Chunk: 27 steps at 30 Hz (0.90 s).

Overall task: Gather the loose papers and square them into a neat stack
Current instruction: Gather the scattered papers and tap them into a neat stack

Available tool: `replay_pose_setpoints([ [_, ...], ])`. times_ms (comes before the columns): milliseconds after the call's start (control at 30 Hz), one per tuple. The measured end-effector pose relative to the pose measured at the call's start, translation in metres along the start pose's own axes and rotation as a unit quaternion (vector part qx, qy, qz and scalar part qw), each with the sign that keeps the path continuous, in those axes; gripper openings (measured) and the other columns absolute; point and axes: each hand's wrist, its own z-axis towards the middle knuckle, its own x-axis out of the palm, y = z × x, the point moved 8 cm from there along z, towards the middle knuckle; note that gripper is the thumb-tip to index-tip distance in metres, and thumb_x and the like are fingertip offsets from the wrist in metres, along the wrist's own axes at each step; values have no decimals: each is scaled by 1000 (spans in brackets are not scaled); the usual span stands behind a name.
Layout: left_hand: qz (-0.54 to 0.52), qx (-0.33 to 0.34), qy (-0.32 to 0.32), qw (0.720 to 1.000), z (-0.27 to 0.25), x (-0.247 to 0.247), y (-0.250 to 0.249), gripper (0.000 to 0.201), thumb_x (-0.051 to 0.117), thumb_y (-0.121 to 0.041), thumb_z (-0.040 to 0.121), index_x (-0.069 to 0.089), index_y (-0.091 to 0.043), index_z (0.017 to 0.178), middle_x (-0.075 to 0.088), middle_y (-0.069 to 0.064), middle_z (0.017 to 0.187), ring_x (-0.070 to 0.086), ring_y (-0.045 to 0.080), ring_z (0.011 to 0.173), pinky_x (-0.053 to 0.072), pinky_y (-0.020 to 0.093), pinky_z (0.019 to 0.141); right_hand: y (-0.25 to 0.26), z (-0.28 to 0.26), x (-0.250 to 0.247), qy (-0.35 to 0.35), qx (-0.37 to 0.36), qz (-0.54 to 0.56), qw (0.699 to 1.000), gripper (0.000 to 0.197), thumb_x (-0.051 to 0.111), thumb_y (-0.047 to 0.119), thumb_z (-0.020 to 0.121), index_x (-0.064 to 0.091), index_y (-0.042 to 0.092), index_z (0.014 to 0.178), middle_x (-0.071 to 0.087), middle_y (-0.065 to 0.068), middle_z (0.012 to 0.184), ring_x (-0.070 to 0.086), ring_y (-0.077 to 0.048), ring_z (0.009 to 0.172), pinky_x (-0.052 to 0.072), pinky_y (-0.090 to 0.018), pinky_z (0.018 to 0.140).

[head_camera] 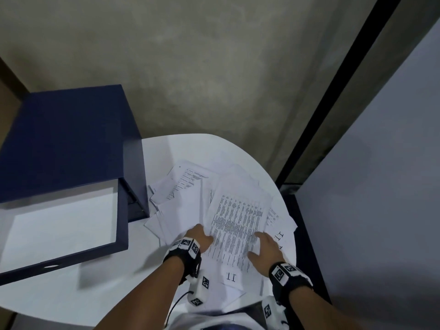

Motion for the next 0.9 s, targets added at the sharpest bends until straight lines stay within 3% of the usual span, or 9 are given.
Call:
replay_pose_setpoints([
  [67, -41, 12, 13, 999, -1, 3, 2, 61, 51, -43, 91, 35, -14, 142, 51, 5, 136, 55, 23, 113, 42, 26, 83, -5, 2, -4, -9, 12, 74, 997, 65, 63, 29, 89, 33, 20, 146, 42, -7, 148, 41, -23, 134, 36, -38, 112],
  [167, -125, 46, -1, 991, -4, 5, 4, 42, 49, -31, 93, 46, -22, 134, 60, 2, 126, 61, 22, 102, 52, 31, 87, -14, 3, -11, -26, 39, 194, 980, 64, 68, 21, 89, 33, 20, 142, 53, -5, 133, 52, -19, 116, 43, -31, 98],
  [267, -199, 57, -74, 976, -15, -10, 15, 27, 47, -16, 97, 53, -21, 122, 60, -4, 110, 58, 22, 100, 42, 25, 83, -23, 5, -20, -45, 60, 259, 963, 63, 69, 18, 88, 35, 18, 141, 57, -6, 126, 55, -20, 109, 42, -27, 86],
  [400, -335, -17, -163, 928, -17, -31, 68, 34, 50, -2, 94, 55, -4, 128, 63, 12, 120, 58, 33, 115, 41, 29, 90, -29, 9, -24, -52, 69, 250, 964, 53, 69, 20, 89, 44, 16, 135, 57, -10, 131, 57, -22, 111, 45, -32, 94],
  [500, -369, -68, -157, 914, -10, -31, 110, 34, 52, -6, 93, 57, -8, 127, 63, 12, 125, 58, 32, 115, 43, 35, 99, -25, 13, -20, -40, 78, 216, 972, 59, 68, 25, 89, 42, 15, 140, 50, -9, 141, 51, -24, 127, 43, -36, 104],
  [600, -367, -73, -121, 920, 4, -19, 135, 39, 53, -9, 94, 53, -8, 133, 59, 10, 132, 55, 32, 121, 40, 44, 108, -16, 19, -15, -36, 90, 164, 982, 75, 72, 32, 85, 34, 14, 147, 42, -12, 147, 43, -28, 135, 38, -39, 111],
  [700, -343, -69, -102, 931, 9, -9, 138, 41, 53, -8, 93, 51, -7, 134, 58, 10, 134, 54, 32, 124, 38, 43, 109, -6, 23, -12, -30, 98, 128, 986, 83, 72, 38, 83, 29, 13, 150, 40, -12, 148, 42, -30, 136, 38, -37, 108],
  [800, -326, -80, -94, 937, 17, -6, 141, 46, 55, -14, 92, 47, -8, 138, 55, 10, 137, 52, 31, 126, 37, 41, 110, 2, 25, -8, -17, 102, 141, 985, 82, 72, 36, 84, 30, 10, 149, 45, -12, 147, 45, -30, 134, 38, -34, 106],
  [900, -314, -82, -79, 943, 32, 0, 151, 55, 56, -21, 90, 41, -13, 143, 51, 8, 143, 50, 30, 129, 37, 43, 111, 7, 25, -2, 8, 101, 125, 987, 70, 71, 31, 87, 40, 7, 145, 48, -11, 146, 46, -28, 134, 36, -32, 110],
])
